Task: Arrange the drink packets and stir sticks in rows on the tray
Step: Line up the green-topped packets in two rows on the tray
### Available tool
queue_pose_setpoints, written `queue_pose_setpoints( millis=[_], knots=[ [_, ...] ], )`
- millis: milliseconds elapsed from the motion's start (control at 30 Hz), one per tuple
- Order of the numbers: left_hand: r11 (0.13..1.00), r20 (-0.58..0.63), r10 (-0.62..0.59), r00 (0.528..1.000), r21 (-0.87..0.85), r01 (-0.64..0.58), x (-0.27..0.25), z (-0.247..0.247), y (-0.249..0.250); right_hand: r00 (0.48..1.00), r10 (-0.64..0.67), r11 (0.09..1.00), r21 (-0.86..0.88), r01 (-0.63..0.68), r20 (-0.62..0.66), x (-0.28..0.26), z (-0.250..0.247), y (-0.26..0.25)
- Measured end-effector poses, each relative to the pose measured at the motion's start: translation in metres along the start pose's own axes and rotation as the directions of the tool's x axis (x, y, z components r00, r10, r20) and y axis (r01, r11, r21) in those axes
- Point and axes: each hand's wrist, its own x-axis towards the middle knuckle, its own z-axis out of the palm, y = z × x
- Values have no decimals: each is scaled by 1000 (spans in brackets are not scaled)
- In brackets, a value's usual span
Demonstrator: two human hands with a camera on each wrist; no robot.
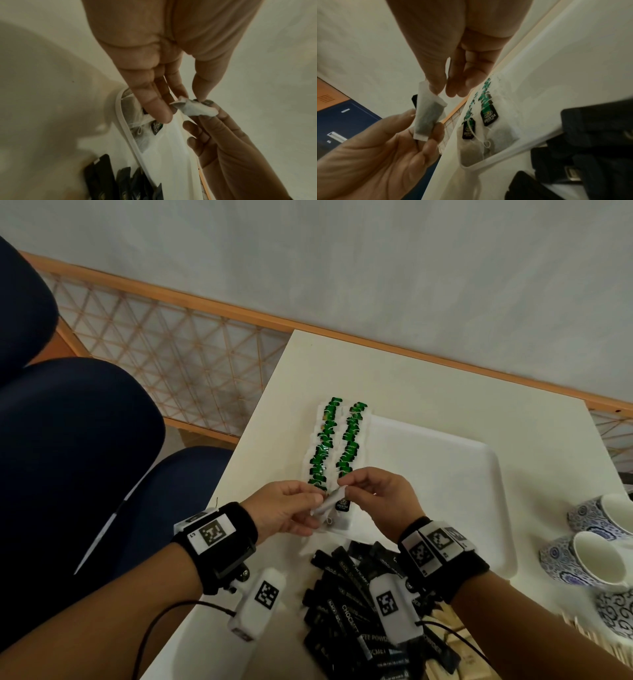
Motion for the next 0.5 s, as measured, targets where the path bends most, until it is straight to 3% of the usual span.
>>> queue_pose_setpoints(
  millis=[233,367,500],
  knots=[
    [999,14,-2,1000,-51,3,6,7,-1,999,-18,972,235,11,28,-1,-1,-1],
    [999,34,35,999,-8,-34,9,11,-2,999,-23,969,246,15,31,-1,-2,-3],
    [985,-64,170,983,51,-167,16,13,-2,999,16,984,176,-21,30,-3,-7,-6]
  ],
)
